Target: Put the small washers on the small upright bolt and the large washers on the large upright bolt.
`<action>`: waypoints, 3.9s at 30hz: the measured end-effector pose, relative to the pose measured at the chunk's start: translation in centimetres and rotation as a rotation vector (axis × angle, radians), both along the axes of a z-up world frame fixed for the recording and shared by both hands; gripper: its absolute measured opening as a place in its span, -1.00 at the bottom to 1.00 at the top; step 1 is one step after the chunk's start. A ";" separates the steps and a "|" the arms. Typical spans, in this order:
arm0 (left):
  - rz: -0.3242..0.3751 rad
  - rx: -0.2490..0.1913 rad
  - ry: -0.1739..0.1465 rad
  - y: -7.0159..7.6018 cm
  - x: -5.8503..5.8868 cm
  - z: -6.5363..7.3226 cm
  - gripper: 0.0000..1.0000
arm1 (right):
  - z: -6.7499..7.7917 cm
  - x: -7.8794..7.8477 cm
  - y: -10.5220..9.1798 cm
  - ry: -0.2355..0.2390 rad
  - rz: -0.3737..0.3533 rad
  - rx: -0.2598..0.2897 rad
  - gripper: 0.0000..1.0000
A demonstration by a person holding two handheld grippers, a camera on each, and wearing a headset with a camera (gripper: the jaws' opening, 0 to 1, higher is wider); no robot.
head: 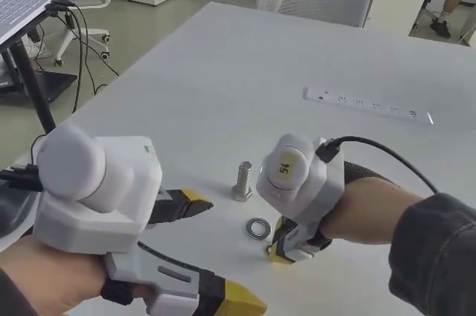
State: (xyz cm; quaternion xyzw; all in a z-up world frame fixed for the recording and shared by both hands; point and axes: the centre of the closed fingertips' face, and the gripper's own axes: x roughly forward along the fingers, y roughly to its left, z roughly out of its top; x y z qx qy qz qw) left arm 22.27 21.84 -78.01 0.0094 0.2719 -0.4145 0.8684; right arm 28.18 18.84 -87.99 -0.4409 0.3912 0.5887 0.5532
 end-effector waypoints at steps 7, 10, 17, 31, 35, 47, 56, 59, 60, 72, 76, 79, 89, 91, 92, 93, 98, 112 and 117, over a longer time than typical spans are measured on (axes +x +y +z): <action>0.000 0.000 0.001 0.0 0.0 0.0 0.71 | 0.0 -0.1 -0.1 -0.006 0.015 -0.006 -0.70; 0.001 0.000 0.001 0.1 0.0 0.0 0.71 | 0.0 0.0 0.0 -0.006 0.009 -0.002 -0.71; -0.002 0.000 0.001 0.1 0.0 0.0 0.71 | 0.1 0.2 -0.4 -0.007 0.000 0.000 -0.73; -0.003 -0.002 -0.002 -0.1 0.2 0.1 0.71 | 0.2 0.4 -1.2 -0.004 -0.008 -0.013 -0.73; -0.004 -0.003 -0.002 -0.2 0.2 0.1 0.71 | 0.1 0.4 -1.5 -0.002 -0.011 -0.018 -0.74; -0.008 -0.002 -0.004 -0.4 0.1 0.1 0.71 | 0.8 0.2 -3.2 0.004 -0.037 -0.026 -0.74; -0.013 -0.001 -0.005 -0.3 0.1 0.1 0.71 | 1.5 -0.1 -4.7 0.007 -0.074 -0.022 -0.74; -0.013 -0.003 -0.006 -0.4 0.1 0.1 0.71 | 1.6 -0.1 -5.5 0.006 -0.085 -0.028 -0.74; -0.013 -0.002 -0.007 -0.3 0.1 0.1 0.71 | 1.6 -0.1 -5.6 0.006 -0.087 -0.029 -0.74; -0.016 -0.003 -0.007 -0.4 0.1 0.1 0.71 | 2.7 1.2 -9.4 -0.015 -0.164 -0.041 -0.74; -0.018 -0.002 -0.005 -0.3 0.1 0.1 0.71 | 3.3 1.9 -10.3 -0.026 -0.189 -0.040 -0.74; -0.017 -0.002 -0.005 -0.3 0.1 0.1 0.71 | 3.9 2.5 -10.9 -0.039 -0.205 -0.042 -0.74; -0.019 -0.001 -0.003 -0.4 0.0 0.0 0.71 | 5.3 3.7 -12.6 -0.067 -0.241 -0.045 -0.74; -0.019 -0.002 -0.003 -0.4 0.0 0.0 0.71 | 5.6 3.9 -12.7 -0.073 -0.245 -0.043 -0.74; -0.020 -0.003 -0.002 -0.4 0.0 0.1 0.71 | 5.8 4.0 -12.7 -0.076 -0.245 -0.043 -0.74; -0.020 -0.001 -0.002 -0.4 0.0 0.0 0.71 | 6.0 4.1 -12.7 -0.081 -0.245 -0.041 -0.74; -0.022 0.000 -0.001 -0.4 -0.1 0.0 0.71 | 6.9 4.8 -12.1 -0.100 -0.240 -0.031 -0.74; -0.015 -0.005 -0.004 -0.3 -0.1 0.1 0.71 | 8.9 6.5 -10.8 -0.145 -0.208 -0.030 -0.74; -0.012 -0.005 -0.005 -0.3 0.0 0.1 0.71 | 8.9 6.9 -10.6 -0.149 -0.196 -0.042 -0.74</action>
